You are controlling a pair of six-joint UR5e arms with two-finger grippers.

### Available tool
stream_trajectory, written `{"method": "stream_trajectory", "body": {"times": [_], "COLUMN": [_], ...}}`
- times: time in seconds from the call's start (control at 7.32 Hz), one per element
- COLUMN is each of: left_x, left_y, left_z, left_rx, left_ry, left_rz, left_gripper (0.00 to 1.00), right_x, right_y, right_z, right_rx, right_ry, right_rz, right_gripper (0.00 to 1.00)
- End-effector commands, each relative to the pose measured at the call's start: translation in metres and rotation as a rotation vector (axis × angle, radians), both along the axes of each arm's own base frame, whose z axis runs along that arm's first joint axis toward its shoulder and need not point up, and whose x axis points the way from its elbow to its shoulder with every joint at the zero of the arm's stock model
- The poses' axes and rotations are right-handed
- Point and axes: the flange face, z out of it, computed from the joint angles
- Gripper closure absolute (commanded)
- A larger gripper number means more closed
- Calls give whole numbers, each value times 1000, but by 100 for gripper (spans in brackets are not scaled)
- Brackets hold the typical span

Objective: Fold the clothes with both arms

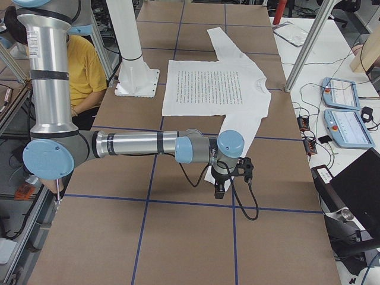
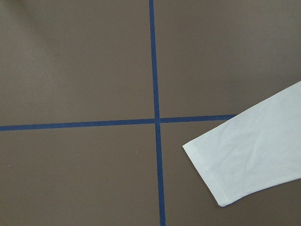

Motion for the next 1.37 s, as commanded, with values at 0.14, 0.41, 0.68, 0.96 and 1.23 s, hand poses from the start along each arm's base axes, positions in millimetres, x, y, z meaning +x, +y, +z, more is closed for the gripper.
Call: {"method": "stream_trajectory", "body": {"times": [0.14, 0.41, 0.68, 0.96, 1.23], "left_x": [0, 1, 1, 1, 2], "left_y": [1, 1, 1, 0, -1], "left_z": [0, -1, -11, -8, -12], "left_rx": [1, 0, 21, 12, 20], "left_ry": [-1, 1, 2, 3, 4], "left_rz": [0, 1, 1, -2, 0], "left_gripper": [0, 0, 0, 0, 0], "right_x": [0, 0, 0, -1, -2], "right_y": [1, 1, 3, 2, 3], "right_z": [-1, 0, -2, -5, -5], "right_rx": [2, -3, 6, 15, 31], "right_ry": [-2, -3, -8, -15, -27], "right_rz": [0, 1, -4, 1, 4], "right_gripper": [0, 0, 0, 0, 0]}}
